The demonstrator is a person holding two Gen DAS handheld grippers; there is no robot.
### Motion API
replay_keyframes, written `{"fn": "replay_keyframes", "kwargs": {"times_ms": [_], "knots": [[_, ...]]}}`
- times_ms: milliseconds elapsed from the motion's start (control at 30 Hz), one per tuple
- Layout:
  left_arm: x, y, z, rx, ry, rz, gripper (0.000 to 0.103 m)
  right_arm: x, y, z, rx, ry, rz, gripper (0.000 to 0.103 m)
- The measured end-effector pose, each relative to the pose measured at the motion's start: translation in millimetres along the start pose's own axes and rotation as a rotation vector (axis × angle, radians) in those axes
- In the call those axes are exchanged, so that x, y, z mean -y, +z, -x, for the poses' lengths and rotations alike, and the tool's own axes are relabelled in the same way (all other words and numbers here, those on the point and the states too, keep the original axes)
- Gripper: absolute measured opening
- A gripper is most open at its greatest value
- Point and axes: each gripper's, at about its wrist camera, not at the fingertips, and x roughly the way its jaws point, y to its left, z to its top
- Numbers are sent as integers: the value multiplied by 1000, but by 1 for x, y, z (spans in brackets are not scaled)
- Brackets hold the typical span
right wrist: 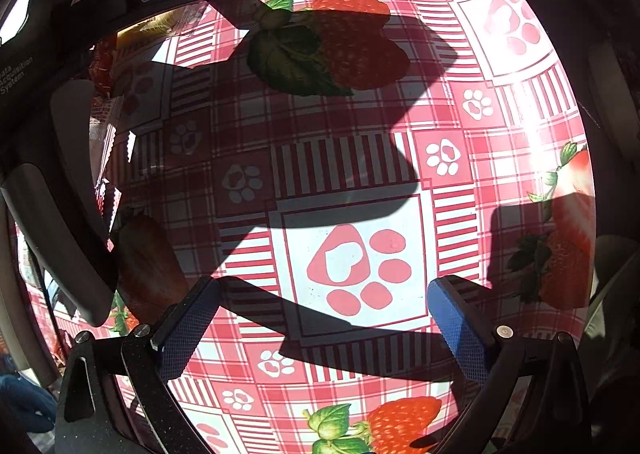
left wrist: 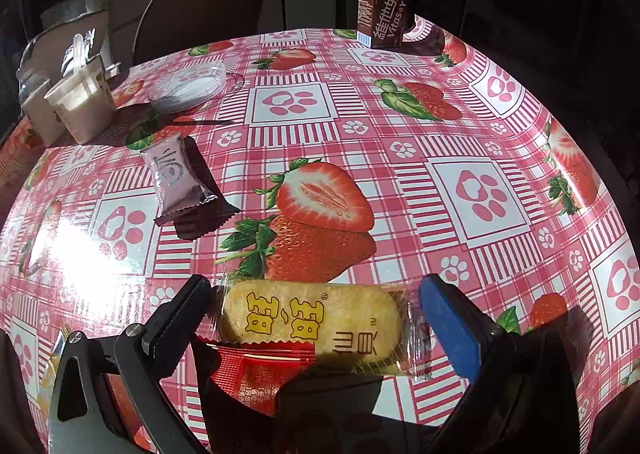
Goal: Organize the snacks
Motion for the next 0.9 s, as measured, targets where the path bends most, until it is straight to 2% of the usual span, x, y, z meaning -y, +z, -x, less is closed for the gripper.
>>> {"fn": "replay_keyframes", "kwargs": {"times_ms": [100, 200, 233, 333, 467, 700, 900], "knots": [[0, 0, 0, 0, 0, 0, 103, -1, 5, -2, -47, 35, 3, 103], [0, 0, 0, 0, 0, 0, 103, -1, 8, -1, -26, 35, 8, 103], [0, 0, 0, 0, 0, 0, 103, -1, 7, 0, 19, 11, 10, 103], [0, 0, 0, 0, 0, 0, 103, 0, 5, -1, 33, -2, 12, 103], [0, 0, 0, 0, 0, 0, 103, 1, -2, -1, 4, 4, 9, 103], [0, 0, 0, 0, 0, 0, 103, 0, -7, 1, 49, 13, 4, 103], [0, 0, 0, 0, 0, 0, 103, 0, -4, 1, 46, 3, -2, 103]]}}
